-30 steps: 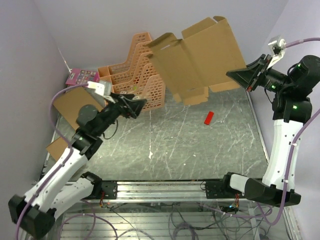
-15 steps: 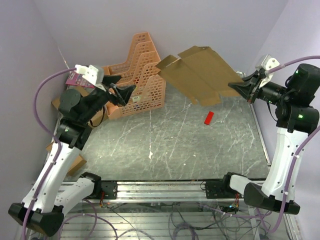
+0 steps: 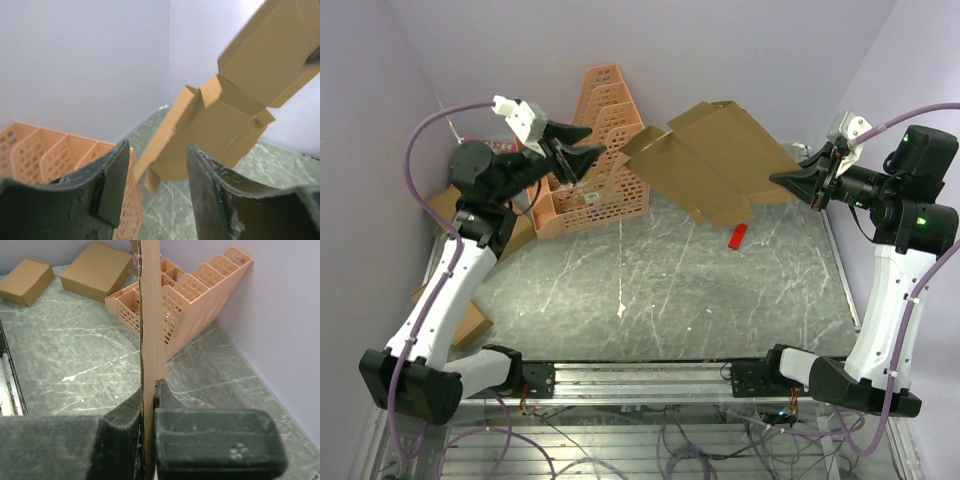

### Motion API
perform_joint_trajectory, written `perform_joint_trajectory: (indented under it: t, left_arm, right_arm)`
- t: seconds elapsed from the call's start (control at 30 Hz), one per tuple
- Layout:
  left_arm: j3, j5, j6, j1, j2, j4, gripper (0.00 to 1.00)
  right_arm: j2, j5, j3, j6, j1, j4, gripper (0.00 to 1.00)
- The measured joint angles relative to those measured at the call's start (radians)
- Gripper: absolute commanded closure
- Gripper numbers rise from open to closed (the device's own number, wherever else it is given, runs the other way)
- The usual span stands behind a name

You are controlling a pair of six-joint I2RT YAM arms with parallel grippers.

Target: Fold the paper box

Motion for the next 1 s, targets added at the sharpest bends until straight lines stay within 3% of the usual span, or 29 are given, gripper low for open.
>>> perform_joint_trajectory:
  t: [0.17, 0.37, 1.0]
  left_arm:
    - [0.020, 0.138, -0.266, 0.128, 0.098, 0.224, 0.55]
    - [0.026, 0.248, -0.451, 0.139, 0.222, 0.390, 0.50]
    - [0.091, 0.426, -0.313, 0.048, 0.286, 0.363, 0.33]
  right_arm:
    - [-0.005, -0.008, 0.000, -0.013, 0.000, -0.027, 1.00]
    - [-0.011, -0.026, 0.000, -0.020, 0.000, -0.037, 1.00]
    - [-0.010, -0.098, 0.000, 0.034, 0.000, -0.024, 1.00]
